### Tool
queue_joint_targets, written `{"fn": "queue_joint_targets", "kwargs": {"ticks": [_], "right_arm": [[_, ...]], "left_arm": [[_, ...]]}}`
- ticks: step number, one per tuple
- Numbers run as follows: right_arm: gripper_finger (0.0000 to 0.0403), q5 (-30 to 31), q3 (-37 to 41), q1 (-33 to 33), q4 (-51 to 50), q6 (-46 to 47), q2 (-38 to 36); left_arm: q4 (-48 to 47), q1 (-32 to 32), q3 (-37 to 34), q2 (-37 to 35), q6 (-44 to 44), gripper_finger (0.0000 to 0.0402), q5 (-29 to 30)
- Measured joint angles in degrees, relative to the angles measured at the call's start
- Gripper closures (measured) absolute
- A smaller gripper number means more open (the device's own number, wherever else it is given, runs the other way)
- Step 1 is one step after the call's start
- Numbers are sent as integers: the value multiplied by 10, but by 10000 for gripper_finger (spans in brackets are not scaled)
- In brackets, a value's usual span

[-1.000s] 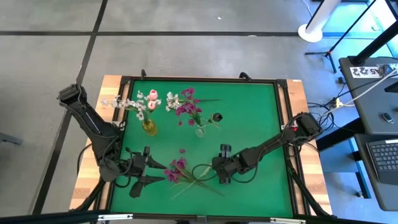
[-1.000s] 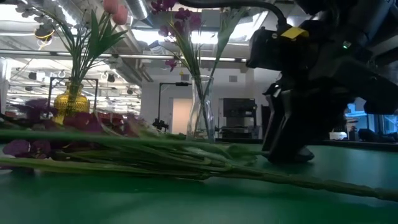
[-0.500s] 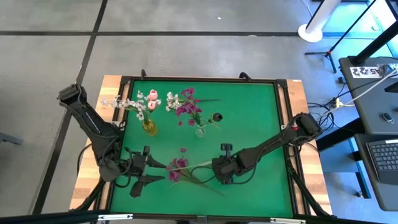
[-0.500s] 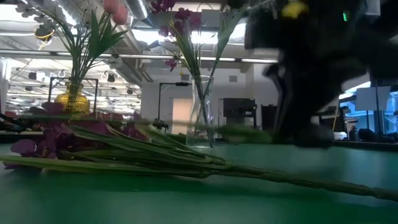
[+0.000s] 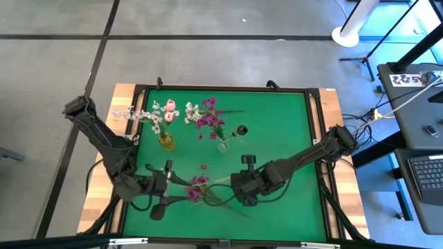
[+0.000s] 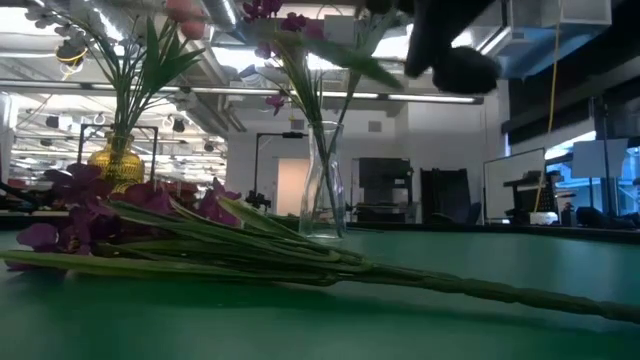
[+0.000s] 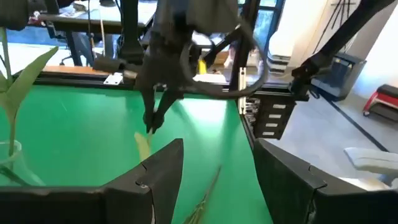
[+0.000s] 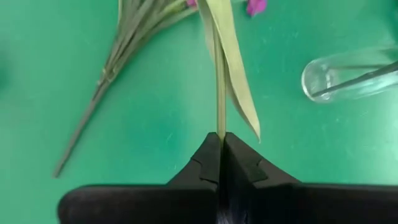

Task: Sort flowers into vase by color
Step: Put the black flower into the transparent vase

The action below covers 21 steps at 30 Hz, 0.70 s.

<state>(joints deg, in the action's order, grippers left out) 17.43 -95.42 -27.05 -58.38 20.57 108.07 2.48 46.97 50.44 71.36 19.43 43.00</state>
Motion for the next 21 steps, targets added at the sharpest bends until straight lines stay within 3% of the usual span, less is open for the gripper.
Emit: {"fn": "queue_joint_targets", "kwargs": {"ticks": [12,21], "right_arm": [[398,10,-54,1,-28,-31,0],[398,11,-57,1,-34,-31,0]], "left_arm": [[-81,-109,33,65,28,207,-156],[-114,-138,40,81,50,207,-170]]}}
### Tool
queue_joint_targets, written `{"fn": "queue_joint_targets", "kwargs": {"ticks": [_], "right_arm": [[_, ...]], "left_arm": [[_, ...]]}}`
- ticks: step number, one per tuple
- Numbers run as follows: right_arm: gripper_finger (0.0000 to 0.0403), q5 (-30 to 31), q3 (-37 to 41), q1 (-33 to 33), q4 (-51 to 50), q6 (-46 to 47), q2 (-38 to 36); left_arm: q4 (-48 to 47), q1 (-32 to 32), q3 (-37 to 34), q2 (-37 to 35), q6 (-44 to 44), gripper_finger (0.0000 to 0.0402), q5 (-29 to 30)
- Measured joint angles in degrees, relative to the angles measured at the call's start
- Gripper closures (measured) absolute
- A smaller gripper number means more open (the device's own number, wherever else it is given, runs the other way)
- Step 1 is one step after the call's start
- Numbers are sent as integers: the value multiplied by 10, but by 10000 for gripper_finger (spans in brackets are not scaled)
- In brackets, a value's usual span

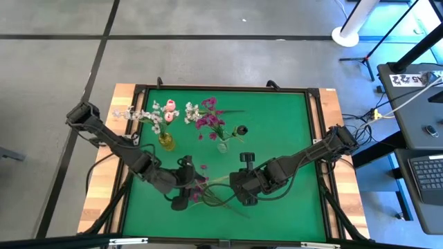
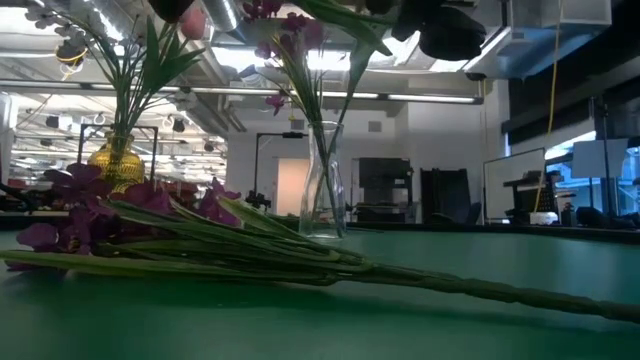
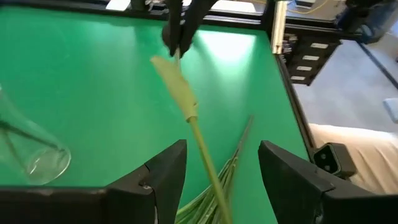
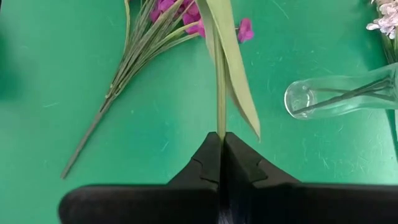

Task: Sort flowers into vase by color
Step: Put the black flower into the transparent vase

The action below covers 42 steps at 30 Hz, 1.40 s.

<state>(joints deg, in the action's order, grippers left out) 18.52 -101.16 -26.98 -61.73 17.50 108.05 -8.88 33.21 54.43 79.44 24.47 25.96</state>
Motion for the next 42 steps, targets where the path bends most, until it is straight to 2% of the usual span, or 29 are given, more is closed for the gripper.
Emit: {"fn": "queue_joint_targets", "kwargs": {"ticks": [5,11,20,35,42], "right_arm": [[398,0,0,0,0,0,0],[398,0,0,0,2,0,0],[398,-6,0,0,2,0,-1],[398,-7,0,0,3,1,-1],[398,-14,0,0,3,2,-1]], "left_arm": [[-18,-3,0,0,25,213,0],[-56,-3,0,0,50,244,-1],[-51,-3,0,0,52,289,-1],[-34,-5,0,0,54,290,-1],[-34,-6,0,0,54,306,10]]}}
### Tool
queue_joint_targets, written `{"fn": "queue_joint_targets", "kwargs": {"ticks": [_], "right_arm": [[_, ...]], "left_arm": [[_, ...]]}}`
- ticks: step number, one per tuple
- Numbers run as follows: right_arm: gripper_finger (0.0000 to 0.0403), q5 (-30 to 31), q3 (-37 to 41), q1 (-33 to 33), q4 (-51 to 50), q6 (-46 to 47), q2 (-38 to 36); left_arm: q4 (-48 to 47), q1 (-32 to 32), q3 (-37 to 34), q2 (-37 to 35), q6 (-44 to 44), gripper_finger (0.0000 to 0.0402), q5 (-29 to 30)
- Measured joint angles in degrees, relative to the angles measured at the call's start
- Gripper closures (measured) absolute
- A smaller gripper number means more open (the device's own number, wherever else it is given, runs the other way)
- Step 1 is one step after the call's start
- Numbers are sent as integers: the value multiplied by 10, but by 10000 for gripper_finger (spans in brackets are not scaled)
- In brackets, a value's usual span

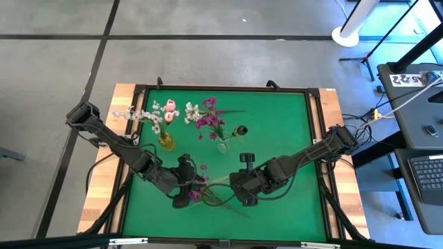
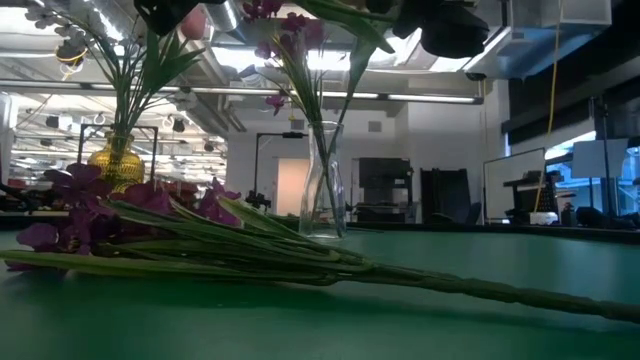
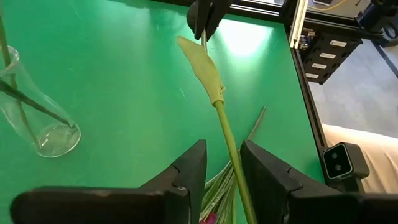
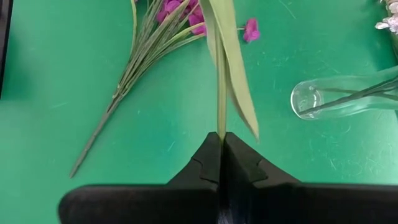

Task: Sort flowers into vase by color
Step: Put the black flower into the transparent vase

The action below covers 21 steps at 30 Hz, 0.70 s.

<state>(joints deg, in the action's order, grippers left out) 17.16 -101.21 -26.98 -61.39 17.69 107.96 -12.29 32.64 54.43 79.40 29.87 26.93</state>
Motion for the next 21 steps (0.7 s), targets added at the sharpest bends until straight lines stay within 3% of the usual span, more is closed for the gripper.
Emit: {"fn": "queue_joint_targets", "kwargs": {"ticks": [11,17,21], "right_arm": [[398,-3,0,0,0,0,0],[392,-2,0,0,14,2,0],[351,-13,0,-1,42,-2,0]], "left_arm": [[-8,0,0,0,0,390,9],[-15,1,0,0,0,397,8],[-13,0,0,0,1,398,8]]}}
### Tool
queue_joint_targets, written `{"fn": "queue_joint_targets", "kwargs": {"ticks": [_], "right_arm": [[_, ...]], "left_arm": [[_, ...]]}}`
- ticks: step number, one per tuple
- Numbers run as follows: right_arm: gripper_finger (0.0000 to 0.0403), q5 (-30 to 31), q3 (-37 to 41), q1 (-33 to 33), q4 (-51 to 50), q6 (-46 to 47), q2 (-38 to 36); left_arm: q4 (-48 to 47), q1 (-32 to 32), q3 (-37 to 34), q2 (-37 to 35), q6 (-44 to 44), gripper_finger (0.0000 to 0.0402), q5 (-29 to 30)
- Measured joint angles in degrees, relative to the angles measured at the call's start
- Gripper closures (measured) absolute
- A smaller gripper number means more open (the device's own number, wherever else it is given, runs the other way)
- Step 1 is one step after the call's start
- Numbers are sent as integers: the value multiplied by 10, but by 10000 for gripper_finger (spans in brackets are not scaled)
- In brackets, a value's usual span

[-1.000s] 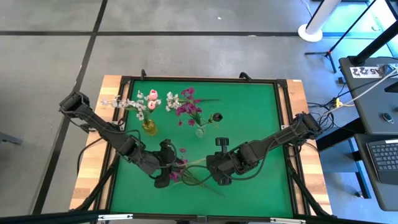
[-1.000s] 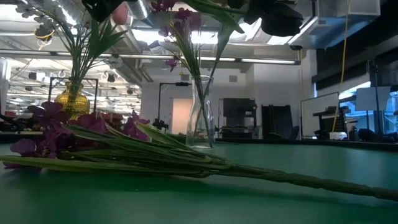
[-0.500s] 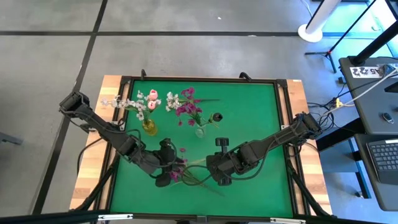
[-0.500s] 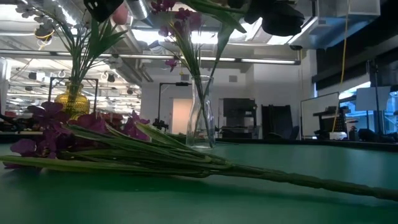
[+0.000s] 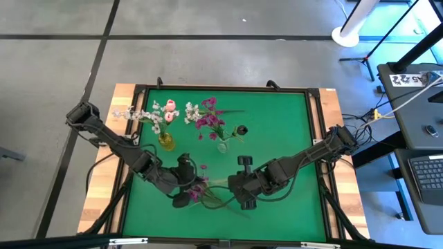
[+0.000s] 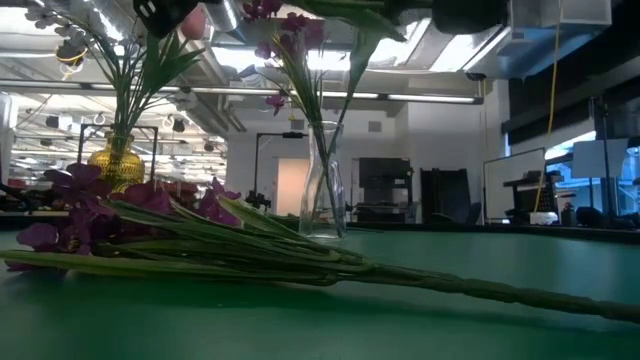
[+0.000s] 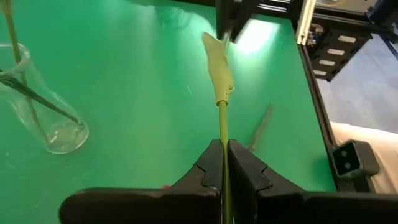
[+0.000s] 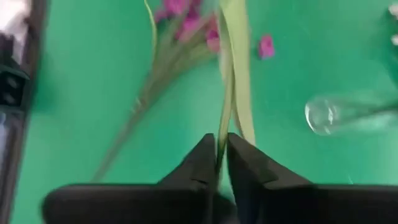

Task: Sort flowers into vase by color
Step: Put the black flower into the transparent vase

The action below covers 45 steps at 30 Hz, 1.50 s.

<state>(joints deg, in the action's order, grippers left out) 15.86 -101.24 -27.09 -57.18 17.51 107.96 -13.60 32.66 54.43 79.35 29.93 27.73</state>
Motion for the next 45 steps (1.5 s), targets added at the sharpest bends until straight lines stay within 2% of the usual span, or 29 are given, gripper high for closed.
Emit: {"fn": "queue_joint_targets", "kwargs": {"ticks": [7,12,17,25,31,36,41,45], "right_arm": [[244,15,-13,1,-17,1,-13],[197,36,-68,-11,-35,4,-25],[190,162,-111,-60,-45,-20,-57],[189,395,-102,-174,-19,-29,-137],[189,507,-71,-222,23,-45,-147],[189,523,-9,-208,63,-44,-147],[189,444,62,-160,142,-58,-159],[189,390,124,-130,254,-106,-187]], "left_arm": [[-12,0,0,0,0,400,1],[-16,0,0,0,0,400,14],[-14,14,0,-9,-15,401,54],[43,67,0,-71,-74,401,119],[139,84,0,-98,-169,401,125],[184,72,0,-114,-232,401,122],[204,38,0,-140,-254,401,82],[220,17,0,-160,-266,401,40]]}}
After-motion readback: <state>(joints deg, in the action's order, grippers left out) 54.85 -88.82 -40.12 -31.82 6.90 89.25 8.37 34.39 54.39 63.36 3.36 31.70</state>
